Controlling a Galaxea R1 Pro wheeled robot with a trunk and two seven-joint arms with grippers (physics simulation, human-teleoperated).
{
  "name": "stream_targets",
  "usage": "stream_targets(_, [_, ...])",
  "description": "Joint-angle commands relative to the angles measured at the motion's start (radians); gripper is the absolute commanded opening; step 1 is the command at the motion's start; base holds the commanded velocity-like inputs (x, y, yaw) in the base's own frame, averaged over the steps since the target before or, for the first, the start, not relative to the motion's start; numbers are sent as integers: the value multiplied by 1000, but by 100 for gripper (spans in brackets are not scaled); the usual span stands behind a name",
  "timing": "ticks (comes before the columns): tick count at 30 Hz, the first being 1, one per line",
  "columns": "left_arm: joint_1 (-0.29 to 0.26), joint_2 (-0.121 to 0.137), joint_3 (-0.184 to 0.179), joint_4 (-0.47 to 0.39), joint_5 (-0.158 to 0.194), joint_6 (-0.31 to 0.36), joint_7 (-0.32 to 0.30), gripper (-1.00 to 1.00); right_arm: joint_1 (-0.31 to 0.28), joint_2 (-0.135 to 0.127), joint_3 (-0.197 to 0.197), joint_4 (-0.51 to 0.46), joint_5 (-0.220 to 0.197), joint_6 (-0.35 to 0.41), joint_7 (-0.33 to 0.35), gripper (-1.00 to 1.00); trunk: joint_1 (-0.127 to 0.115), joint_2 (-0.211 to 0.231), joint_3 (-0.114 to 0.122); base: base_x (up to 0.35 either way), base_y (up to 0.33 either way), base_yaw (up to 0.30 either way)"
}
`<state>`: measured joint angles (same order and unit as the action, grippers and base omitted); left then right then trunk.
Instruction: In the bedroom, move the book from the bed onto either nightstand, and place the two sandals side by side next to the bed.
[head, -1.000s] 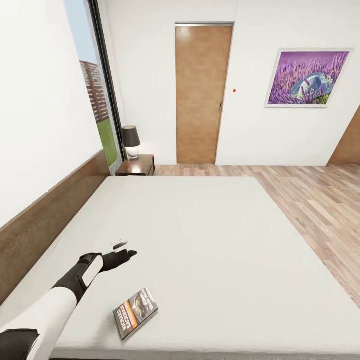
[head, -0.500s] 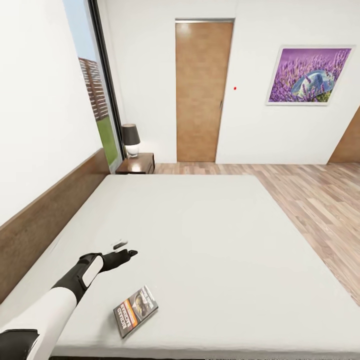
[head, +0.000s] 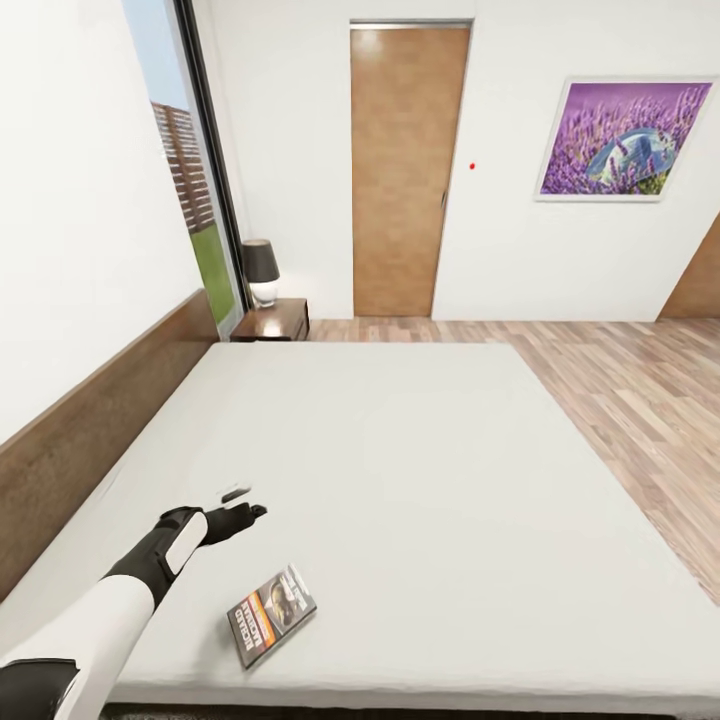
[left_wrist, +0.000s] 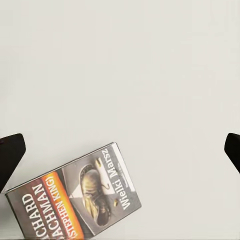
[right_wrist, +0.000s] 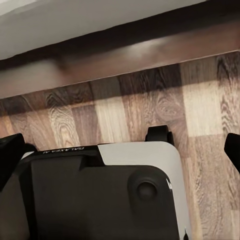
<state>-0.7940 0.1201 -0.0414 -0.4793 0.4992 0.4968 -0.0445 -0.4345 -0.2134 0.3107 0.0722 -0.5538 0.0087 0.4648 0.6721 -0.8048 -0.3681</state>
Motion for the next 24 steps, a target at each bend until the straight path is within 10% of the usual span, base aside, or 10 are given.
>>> stream_targets(1, [-1,0,-4,-1,4,3,7,100,-1,0,7,3,-11,1,6,100,0,-1,-3,0,0,0])
stream_targets(24, [5,-3,-2,1,6,3,45,100,-1,0,7,3,-11,2,6,100,0,-1,-39,0,0,0])
